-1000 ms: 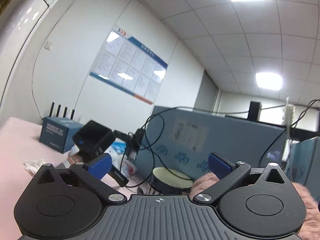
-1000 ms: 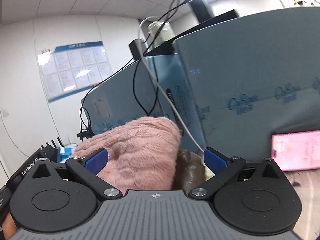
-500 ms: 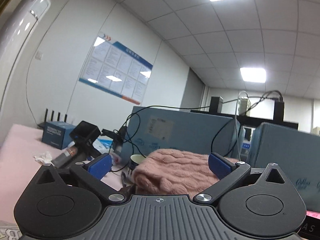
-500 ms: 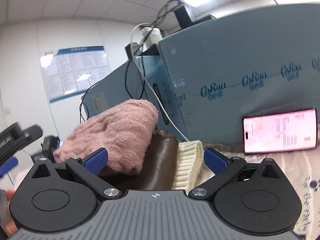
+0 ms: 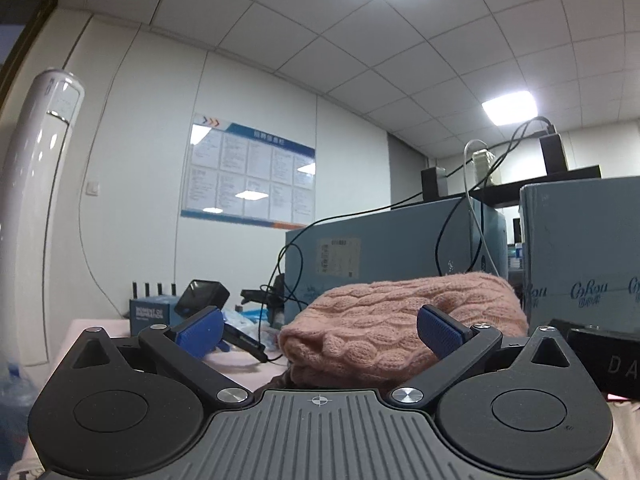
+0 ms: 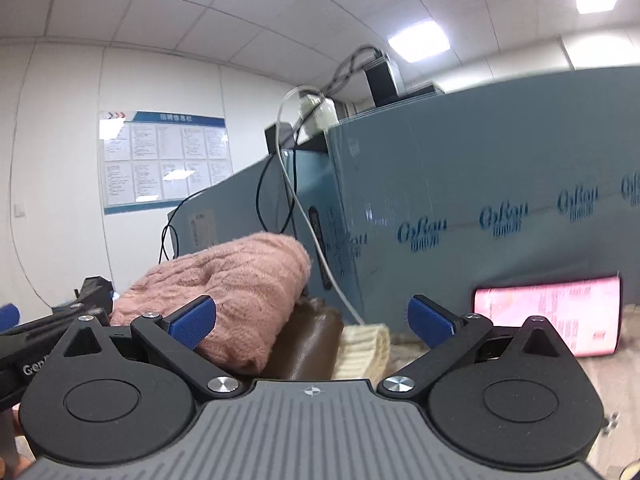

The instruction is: Fold clothes

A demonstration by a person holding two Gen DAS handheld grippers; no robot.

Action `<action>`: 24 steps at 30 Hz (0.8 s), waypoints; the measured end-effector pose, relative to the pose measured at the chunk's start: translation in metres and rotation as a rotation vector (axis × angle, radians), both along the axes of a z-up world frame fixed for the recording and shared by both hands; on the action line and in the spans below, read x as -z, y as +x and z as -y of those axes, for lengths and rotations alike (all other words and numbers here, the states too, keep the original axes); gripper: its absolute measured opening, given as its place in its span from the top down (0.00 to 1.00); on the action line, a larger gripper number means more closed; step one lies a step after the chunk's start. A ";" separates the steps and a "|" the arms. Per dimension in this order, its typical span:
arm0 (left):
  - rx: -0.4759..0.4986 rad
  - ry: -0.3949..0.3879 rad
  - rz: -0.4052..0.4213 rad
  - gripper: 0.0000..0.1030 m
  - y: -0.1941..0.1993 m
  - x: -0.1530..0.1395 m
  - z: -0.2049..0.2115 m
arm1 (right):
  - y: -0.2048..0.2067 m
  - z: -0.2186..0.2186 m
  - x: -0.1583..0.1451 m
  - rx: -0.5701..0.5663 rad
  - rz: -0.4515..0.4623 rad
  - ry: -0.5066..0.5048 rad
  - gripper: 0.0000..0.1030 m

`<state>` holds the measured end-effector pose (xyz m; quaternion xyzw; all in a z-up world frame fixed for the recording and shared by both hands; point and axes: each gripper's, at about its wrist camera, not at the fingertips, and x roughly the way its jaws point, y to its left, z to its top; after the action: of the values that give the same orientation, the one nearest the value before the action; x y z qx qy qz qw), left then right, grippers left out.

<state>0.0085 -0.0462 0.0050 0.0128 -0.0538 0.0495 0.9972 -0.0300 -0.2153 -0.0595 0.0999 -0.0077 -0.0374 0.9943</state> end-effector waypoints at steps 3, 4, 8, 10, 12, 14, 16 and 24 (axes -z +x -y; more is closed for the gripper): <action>-0.016 0.015 0.001 0.00 0.000 0.000 0.002 | 0.002 0.001 0.000 -0.007 0.005 -0.015 0.00; -0.028 0.018 0.007 0.00 0.000 0.000 0.003 | 0.003 0.003 0.000 -0.011 -0.001 -0.009 0.00; -0.055 0.009 0.008 0.00 0.000 0.000 0.001 | 0.006 0.004 0.000 0.001 -0.009 -0.012 0.00; -0.065 0.004 0.002 0.00 0.002 0.000 -0.001 | 0.006 0.004 0.001 0.007 -0.003 -0.019 0.00; -0.072 0.008 -0.010 0.00 0.004 0.001 0.000 | 0.007 0.004 0.001 0.007 -0.008 -0.021 0.00; -0.064 0.004 -0.017 0.00 0.006 0.001 0.000 | 0.008 0.003 0.001 0.010 -0.013 -0.023 0.00; -0.055 -0.006 -0.009 0.00 0.004 0.001 -0.002 | 0.007 0.003 0.002 0.014 -0.011 -0.025 0.00; -0.034 -0.016 -0.001 0.00 0.003 0.001 -0.003 | 0.007 0.000 0.002 0.029 -0.015 -0.037 0.00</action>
<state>0.0111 -0.0432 0.0036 0.0055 -0.0527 0.0669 0.9964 -0.0235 -0.2158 -0.0613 0.0811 -0.0025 -0.0522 0.9953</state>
